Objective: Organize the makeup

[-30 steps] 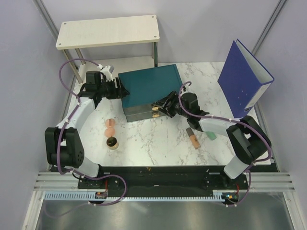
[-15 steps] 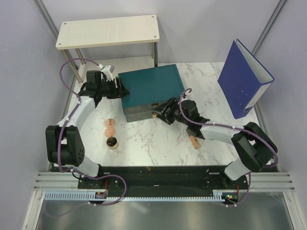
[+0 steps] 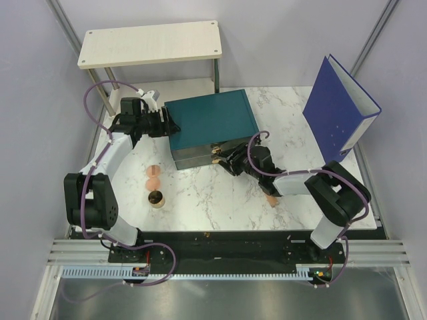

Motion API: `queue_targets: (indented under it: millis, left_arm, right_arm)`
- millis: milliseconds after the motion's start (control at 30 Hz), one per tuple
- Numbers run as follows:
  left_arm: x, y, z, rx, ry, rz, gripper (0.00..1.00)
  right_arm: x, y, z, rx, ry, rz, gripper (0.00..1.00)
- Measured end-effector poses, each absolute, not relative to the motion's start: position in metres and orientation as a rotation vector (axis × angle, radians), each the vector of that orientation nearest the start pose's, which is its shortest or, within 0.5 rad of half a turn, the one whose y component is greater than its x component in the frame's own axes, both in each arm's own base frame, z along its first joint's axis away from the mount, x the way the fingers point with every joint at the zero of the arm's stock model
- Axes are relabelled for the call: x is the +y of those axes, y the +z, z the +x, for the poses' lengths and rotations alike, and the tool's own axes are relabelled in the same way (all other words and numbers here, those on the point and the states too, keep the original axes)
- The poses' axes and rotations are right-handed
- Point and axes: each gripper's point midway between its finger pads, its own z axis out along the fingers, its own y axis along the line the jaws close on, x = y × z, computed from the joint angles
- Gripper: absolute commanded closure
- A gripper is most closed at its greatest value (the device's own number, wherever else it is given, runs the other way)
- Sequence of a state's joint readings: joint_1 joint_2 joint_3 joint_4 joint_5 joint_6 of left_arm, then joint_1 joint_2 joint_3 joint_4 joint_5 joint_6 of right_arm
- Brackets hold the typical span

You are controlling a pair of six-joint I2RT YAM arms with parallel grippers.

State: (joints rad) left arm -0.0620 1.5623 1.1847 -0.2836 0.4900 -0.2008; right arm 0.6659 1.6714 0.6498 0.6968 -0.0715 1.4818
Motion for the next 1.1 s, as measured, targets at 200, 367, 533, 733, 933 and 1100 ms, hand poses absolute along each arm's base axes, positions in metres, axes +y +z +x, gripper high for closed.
queue_targets:
  millis: [200,367,533,733,933,1100]
  left_arm:
    - [-0.116,0.172,0.412,2.23,-0.694,0.117,0.29]
    - [-0.117,0.171,0.411,2.234,-0.702,0.119,0.29]
    - [-0.117,0.168,0.411,2.245,-0.706,0.116,0.29]
    - [-0.118,0.165,0.412,2.255,-0.71,0.115,0.29]
    - [-0.119,0.164,0.413,2.261,-0.717,0.116,0.29]
    - [-0.12,0.163,0.413,2.261,-0.726,0.119,0.29]
  right_arm:
    - [0.333,0.116,0.336,2.012,1.478,0.86,0.44]
    - [0.338,0.116,0.335,2.004,1.504,0.862,0.43]
    - [0.338,0.117,0.336,2.0,1.508,0.863,0.43]
    - [0.34,0.122,0.337,1.975,1.534,0.856,0.41]
    - [0.341,0.135,0.341,1.922,1.577,0.842,0.41]
    - [0.34,0.141,0.347,1.888,1.587,0.848,0.43]
